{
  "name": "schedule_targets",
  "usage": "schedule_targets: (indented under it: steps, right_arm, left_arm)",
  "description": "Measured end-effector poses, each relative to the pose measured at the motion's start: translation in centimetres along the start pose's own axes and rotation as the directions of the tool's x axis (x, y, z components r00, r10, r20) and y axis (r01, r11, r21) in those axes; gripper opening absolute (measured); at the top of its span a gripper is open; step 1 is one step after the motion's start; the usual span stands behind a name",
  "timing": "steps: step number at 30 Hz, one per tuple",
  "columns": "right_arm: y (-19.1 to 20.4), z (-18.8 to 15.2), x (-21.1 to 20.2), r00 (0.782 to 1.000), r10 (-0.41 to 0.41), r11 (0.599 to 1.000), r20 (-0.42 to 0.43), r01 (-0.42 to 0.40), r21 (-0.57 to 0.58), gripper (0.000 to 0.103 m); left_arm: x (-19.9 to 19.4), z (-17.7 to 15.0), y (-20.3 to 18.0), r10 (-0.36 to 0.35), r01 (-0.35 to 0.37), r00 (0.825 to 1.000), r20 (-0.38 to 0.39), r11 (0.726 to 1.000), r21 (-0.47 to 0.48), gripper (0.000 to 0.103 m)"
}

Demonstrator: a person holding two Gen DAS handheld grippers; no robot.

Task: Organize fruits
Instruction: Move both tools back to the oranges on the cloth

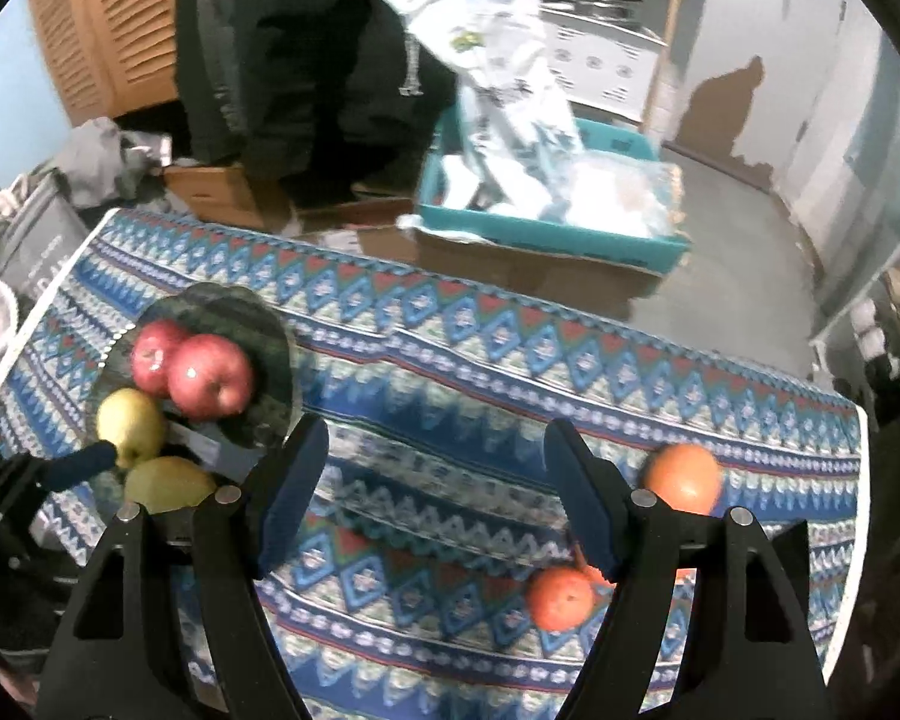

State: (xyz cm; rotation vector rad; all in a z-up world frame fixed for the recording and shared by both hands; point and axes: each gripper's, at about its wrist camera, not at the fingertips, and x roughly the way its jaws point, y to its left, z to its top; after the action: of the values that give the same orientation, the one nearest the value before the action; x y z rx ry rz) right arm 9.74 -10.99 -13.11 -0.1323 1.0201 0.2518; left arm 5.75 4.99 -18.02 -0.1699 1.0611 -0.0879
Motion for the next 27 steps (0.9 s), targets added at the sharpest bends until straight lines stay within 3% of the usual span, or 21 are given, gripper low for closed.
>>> schedule_targets:
  steps: [16, 27]
  right_arm:
    - [-8.3, -3.3, 3.6, 0.991, -0.059, 0.988, -0.119, 0.075, 0.134, 0.075]
    - [-10.3, -5.3, 6.9, 0.98, -0.041, 0.983, -0.197, 0.075, 0.167, 0.075]
  left_arm:
    - [2.1, 1.9, -4.9, 0.0, 0.002, 1.0, -0.026, 0.996, 0.092, 0.093]
    - [4.8, 3.6, -7.1, 0.012, -0.002, 0.998, -0.069, 0.991, 0.133, 0.093]
